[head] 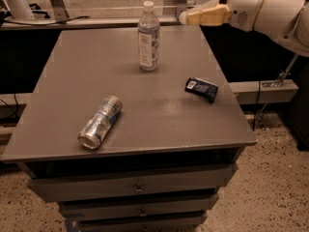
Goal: Place blue plastic bottle upright
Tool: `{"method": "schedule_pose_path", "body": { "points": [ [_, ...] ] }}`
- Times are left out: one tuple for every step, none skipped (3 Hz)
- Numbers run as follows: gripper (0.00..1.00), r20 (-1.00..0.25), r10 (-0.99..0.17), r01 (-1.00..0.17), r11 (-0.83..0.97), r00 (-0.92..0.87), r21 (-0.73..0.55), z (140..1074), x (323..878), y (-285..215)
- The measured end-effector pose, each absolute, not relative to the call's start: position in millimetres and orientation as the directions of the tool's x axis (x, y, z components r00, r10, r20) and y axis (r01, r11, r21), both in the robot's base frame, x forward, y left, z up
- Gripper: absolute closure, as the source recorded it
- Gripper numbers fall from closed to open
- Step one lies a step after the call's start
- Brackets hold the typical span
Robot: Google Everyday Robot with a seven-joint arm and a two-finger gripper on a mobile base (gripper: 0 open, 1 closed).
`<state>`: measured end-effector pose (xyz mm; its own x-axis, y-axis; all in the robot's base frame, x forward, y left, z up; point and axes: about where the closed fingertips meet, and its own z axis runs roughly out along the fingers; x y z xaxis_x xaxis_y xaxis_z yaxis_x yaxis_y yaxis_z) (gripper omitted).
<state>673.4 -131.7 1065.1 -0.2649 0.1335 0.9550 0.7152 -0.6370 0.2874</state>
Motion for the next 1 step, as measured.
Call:
{"method": "schedule_pose_path", "body": {
  "points": [
    [0.00, 0.953, 0.115, 0.698, -0.658, -0.279, 0.284, 1085.9, 674.5, -155.9]
  ]
}}
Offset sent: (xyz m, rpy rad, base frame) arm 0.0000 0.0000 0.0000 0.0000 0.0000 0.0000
